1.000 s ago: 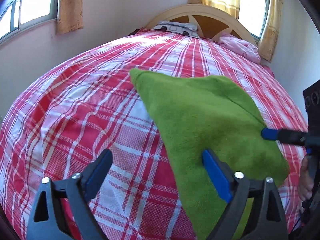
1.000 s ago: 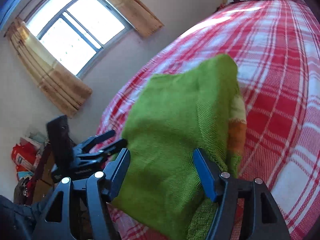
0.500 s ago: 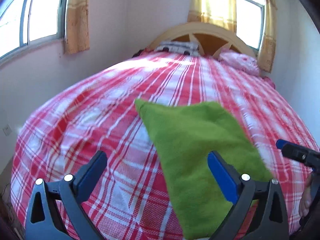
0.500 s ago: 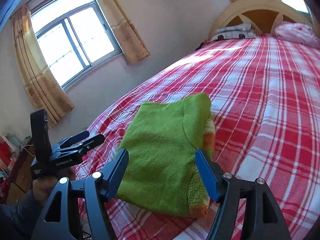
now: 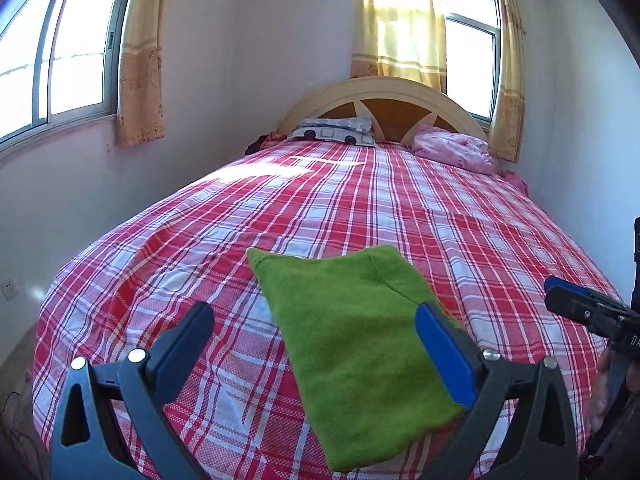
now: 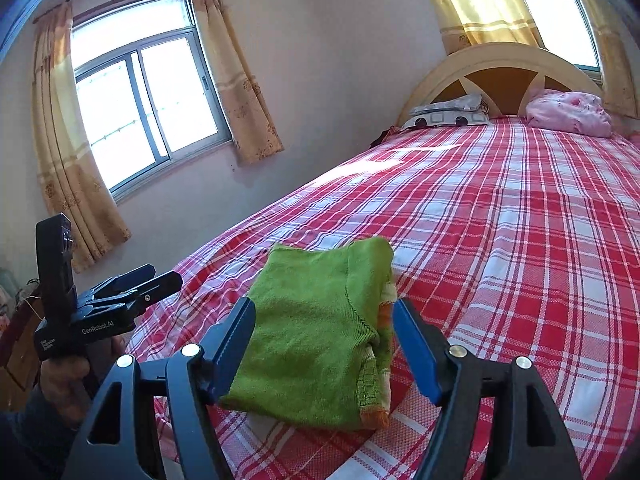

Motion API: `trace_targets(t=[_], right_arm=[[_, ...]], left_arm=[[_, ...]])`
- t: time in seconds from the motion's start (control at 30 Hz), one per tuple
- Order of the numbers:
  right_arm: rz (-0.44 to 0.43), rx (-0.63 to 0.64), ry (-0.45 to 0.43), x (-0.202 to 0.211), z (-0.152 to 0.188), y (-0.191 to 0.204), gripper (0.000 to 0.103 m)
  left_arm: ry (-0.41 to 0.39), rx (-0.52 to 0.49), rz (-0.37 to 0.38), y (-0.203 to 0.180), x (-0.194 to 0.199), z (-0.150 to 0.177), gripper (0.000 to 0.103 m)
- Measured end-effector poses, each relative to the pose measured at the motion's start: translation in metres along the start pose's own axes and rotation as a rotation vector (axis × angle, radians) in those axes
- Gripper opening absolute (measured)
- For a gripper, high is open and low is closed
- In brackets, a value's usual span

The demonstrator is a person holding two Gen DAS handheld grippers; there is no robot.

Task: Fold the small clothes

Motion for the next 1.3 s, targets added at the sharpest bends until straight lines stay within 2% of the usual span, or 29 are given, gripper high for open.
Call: trace_targets(t=[1.3], right_arm=[[-0.011, 0.009, 0.003, 0.0010, 0.0058, 0.0080, 0.072]], left_arm=[[-0.007, 0.000, 0.005, -0.0055, 0.0044, 0.0002, 0.103]])
Point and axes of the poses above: each gripper's, at about its wrist camera, not at the fingertips, and x roughly against the way its jaws point, y to its left, z to its underside, the point moved 1 cm from there along -x, roughly the way its jaws point, and after that the axes turned 2 degrees about -x, right-handed, at the moved point
